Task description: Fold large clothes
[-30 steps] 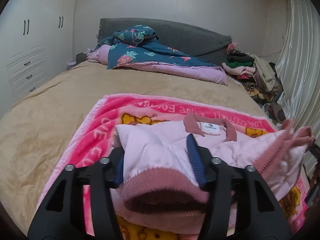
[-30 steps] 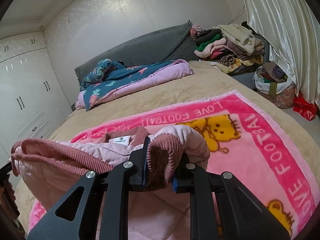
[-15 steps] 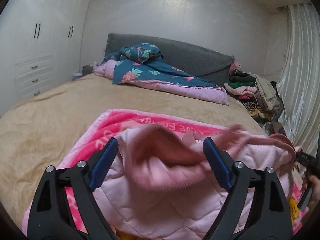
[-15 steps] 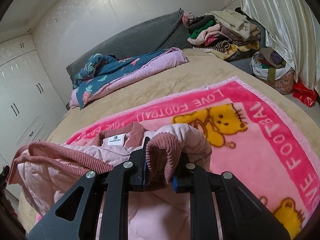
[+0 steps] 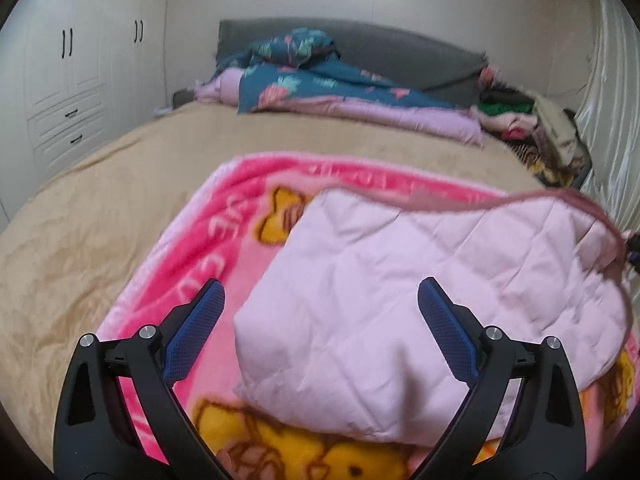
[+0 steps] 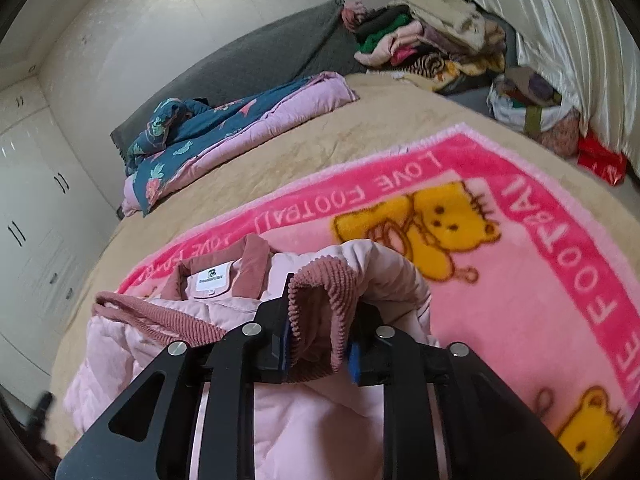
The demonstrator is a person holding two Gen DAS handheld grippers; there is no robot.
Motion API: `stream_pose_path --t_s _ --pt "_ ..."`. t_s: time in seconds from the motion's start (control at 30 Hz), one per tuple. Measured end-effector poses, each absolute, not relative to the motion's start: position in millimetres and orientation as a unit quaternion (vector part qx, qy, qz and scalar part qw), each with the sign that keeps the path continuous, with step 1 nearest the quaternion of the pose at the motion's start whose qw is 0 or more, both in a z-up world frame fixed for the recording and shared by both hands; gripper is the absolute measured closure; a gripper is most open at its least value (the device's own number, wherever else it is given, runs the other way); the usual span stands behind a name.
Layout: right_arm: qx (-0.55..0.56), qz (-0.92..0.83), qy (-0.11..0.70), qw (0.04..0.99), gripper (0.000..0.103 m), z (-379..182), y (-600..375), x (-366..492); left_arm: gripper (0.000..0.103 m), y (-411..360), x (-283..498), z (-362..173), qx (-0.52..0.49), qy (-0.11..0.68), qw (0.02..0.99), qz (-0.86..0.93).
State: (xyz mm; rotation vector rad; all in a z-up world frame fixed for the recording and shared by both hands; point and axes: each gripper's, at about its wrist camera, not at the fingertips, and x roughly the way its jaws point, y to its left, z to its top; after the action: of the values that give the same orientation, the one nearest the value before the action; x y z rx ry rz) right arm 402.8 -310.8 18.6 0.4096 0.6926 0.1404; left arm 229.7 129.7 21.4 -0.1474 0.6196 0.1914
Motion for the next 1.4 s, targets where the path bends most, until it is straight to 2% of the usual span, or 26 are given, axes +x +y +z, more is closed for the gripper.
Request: stream_pose_path --t_s 0.03,0.1,0.13,0.17,0.2,0.4,0.57,0.87,1.07,1.1,1.13,1.17,1.2,1.23,1.27,1.3,1.4 --pt "0.209 0.075 0.335 0.916 0.072 19 -313 402 0.013 132 231 16 -0.071 0.313 0.942 0.097" --pt "0.230 0.096 0.330 0.910 0.055 20 -317 398 0.013 135 231 10 -0.073 0.320 0.939 0.099" --pt "0.233 0.103 0.327 0.910 0.041 22 -317 396 0.013 135 230 9 -0.073 0.322 0.939 0.100" --pt "0.228 0.098 0.319 0.915 0.022 25 -317 390 0.012 135 230 8 -0.073 0.324 0.938 0.100" --pt "0.222 0.091 0.313 0.919 0.010 27 -317 386 0.012 135 230 7 -0.072 0.326 0.937 0.099" --pt "0.175 0.101 0.314 0.928 0.008 25 -316 348 0.010 135 231 1 -0.061 0.335 0.935 0.103" --pt "0.121 0.090 0.328 0.933 0.007 -3 -321 308 0.009 145 226 -12 -0.078 0.350 0.928 0.099" --pt "0.042 0.113 0.363 0.924 0.006 -71 -301 266 0.009 188 219 -57 -0.258 0.401 0.879 0.024" --pt "0.053 0.101 0.328 0.938 0.004 -75 -303 274 0.009 178 223 -63 -0.269 0.402 0.875 0.009" --pt "0.054 0.102 0.324 0.939 0.005 -74 -305 277 0.011 175 224 -61 -0.262 0.399 0.878 0.012" --pt "0.044 0.106 0.321 0.940 0.006 -74 -304 281 0.026 171 224 -58 -0.253 0.394 0.884 0.014" --pt "0.031 0.111 0.320 0.940 0.026 -74 -301 284 0.041 169 225 -56 -0.247 0.389 0.887 0.012" --pt "0.016 0.104 0.320 0.941 0.052 -72 -297 285 0.048 164 225 -53 -0.239 0.383 0.892 0.009" --pt "0.012 0.103 0.322 0.941 0.059 -69 -296 289 0.059 155 227 -45 -0.222 0.374 0.901 0.009" --pt "0.018 0.102 0.322 0.941 0.070 -65 -296 292 0.064 149 230 -39 -0.205 0.365 0.908 0.012" --pt "0.024 0.098 0.318 0.943 0.075 -61 -296 294 0.065 144 233 -33 -0.192 0.357 0.914 0.015" --pt "0.037 0.073 0.302 0.950 0.081 -45 -297 304 0.068 134 247 -12 -0.170 0.329 0.929 0.021"
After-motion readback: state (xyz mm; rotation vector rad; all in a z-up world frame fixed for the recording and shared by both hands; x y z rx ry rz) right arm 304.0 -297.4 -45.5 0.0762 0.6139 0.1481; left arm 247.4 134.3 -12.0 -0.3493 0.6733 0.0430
